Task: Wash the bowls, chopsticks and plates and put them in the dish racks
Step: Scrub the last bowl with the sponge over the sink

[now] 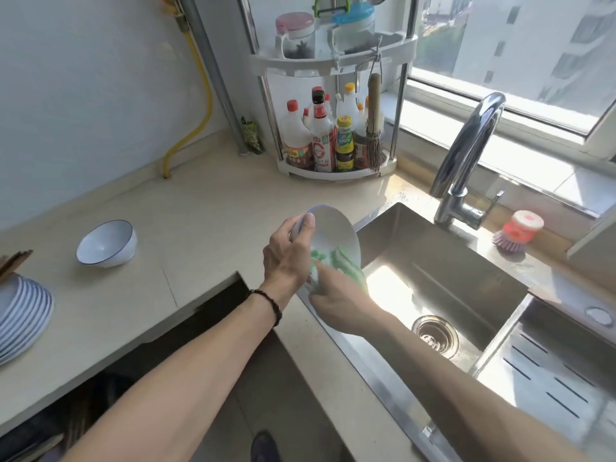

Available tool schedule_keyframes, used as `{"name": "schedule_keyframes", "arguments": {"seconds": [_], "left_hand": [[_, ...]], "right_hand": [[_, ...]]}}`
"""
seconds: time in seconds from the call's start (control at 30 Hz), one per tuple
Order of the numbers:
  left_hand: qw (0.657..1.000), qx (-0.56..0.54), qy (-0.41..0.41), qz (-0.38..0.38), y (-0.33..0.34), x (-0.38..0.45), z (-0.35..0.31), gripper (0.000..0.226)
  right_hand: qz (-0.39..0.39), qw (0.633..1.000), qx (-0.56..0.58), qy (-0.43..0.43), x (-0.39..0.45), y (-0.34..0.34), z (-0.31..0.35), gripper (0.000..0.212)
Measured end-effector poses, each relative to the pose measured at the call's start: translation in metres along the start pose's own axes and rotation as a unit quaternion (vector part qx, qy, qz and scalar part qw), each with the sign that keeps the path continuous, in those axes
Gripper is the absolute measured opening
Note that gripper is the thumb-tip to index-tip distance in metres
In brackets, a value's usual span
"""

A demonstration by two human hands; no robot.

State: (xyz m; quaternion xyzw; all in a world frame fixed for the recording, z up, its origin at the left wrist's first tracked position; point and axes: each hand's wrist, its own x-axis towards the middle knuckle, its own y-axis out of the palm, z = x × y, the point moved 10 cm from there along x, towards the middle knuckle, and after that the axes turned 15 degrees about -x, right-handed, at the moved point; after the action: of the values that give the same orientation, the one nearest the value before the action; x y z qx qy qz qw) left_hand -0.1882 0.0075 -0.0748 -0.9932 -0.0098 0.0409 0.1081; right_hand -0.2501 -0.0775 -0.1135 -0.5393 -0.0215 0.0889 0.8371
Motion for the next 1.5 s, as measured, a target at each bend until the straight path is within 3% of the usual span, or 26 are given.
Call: {"name": "schedule_keyframes", "arguments": {"seconds": [0.07, 0.17, 0.27, 0.37, 0.4, 0.47, 0.57, 0.6, 0.67, 0.77, 0.83, 0.87, 0.93, 0.97, 1.03, 1.13, 1.23, 1.3, 1.4, 1.5], "left_hand": [[0.999, 0.031, 0.002, 0.014, -0.003, 0.003, 0.000, 0.040], [0.998, 0.017, -0.013, 0.056, -0.004, 0.010, 0.004, 0.048], [0.999, -0.008, -0.030, 0.017, -0.002, 0.013, 0.008, 0.048], [0.999, 0.014, -0.038, 0.024, -0.007, 0.014, 0.011, 0.046], [0.996, 0.012, -0.055, 0.065, -0.005, 0.015, 0.012, 0.046], [0.984, -0.003, -0.104, 0.146, -0.002, 0.013, 0.010, 0.042], [0.971, -0.036, -0.134, 0.195, 0.002, 0.010, 0.005, 0.028], [0.970, -0.074, -0.134, 0.191, 0.004, 0.008, 0.005, 0.024], [0.966, -0.169, -0.118, 0.156, 0.009, 0.003, 0.011, 0.037], [0.960, -0.261, -0.074, 0.069, 0.009, 0.001, 0.017, 0.046], [0.969, -0.239, -0.052, 0.023, -0.002, 0.005, 0.010, 0.028], [0.978, -0.202, -0.038, 0.024, -0.007, 0.010, 0.006, 0.022], [0.992, -0.113, -0.003, 0.062, -0.009, 0.015, -0.003, 0.021], [0.995, -0.081, 0.006, 0.064, -0.010, 0.014, -0.005, 0.025], [0.998, -0.058, 0.009, 0.011, -0.015, 0.010, -0.007, 0.024], [0.996, -0.079, 0.000, -0.039, -0.018, 0.010, -0.012, 0.009], [0.999, -0.037, 0.013, 0.029, -0.014, 0.018, -0.014, 0.015], [0.999, -0.023, 0.017, 0.044, -0.014, 0.019, -0.014, 0.032], [0.998, -0.052, 0.017, -0.013, -0.015, 0.014, -0.020, 0.009], [0.999, -0.015, 0.031, 0.020, -0.013, 0.017, -0.022, 0.011]], "right_hand": [[0.010, 0.999, 0.026, -0.039, -0.004, 0.002, 0.001, 0.046], [-0.025, 0.993, -0.104, -0.045, -0.005, -0.003, -0.020, 0.052], [-0.064, 0.997, -0.037, 0.023, 0.000, -0.014, -0.009, 0.037], [-0.057, 0.997, 0.054, -0.021, -0.004, -0.010, 0.004, 0.041], [-0.057, 0.996, 0.027, -0.056, -0.009, -0.010, 0.001, 0.048], [-0.098, 0.975, -0.149, -0.135, -0.013, -0.009, -0.010, 0.054], [-0.161, 0.940, -0.256, -0.161, -0.012, -0.015, -0.015, 0.030], [-0.192, 0.934, -0.259, -0.151, -0.012, -0.023, -0.009, 0.023], [-0.249, 0.940, -0.215, -0.091, -0.007, -0.043, 0.002, 0.008], [-0.317, 0.945, -0.075, 0.011, -0.006, -0.061, 0.010, 0.027], [-0.291, 0.956, 0.014, -0.031, -0.008, -0.048, 0.017, 0.021], [-0.247, 0.966, 0.023, -0.068, -0.008, -0.035, 0.017, 0.030], [-0.149, 0.977, -0.078, -0.131, -0.007, -0.010, 0.006, 0.056], [-0.115, 0.979, -0.118, -0.123, -0.003, -0.004, -0.004, 0.061], [-0.065, 0.993, -0.073, -0.062, 0.006, -0.006, -0.010, 0.063], [-0.080, 0.990, 0.103, -0.045, 0.009, -0.021, 0.017, 0.046], [-0.053, 0.991, -0.016, -0.119, 0.003, -0.013, 0.009, 0.067], [-0.036, 0.984, -0.136, -0.105, 0.007, -0.009, -0.013, 0.070], [-0.054, 0.996, -0.059, -0.030, 0.010, -0.020, 0.006, 0.068], [-0.021, 0.998, 0.047, -0.033, 0.002, -0.012, 0.020, 0.071]]}}
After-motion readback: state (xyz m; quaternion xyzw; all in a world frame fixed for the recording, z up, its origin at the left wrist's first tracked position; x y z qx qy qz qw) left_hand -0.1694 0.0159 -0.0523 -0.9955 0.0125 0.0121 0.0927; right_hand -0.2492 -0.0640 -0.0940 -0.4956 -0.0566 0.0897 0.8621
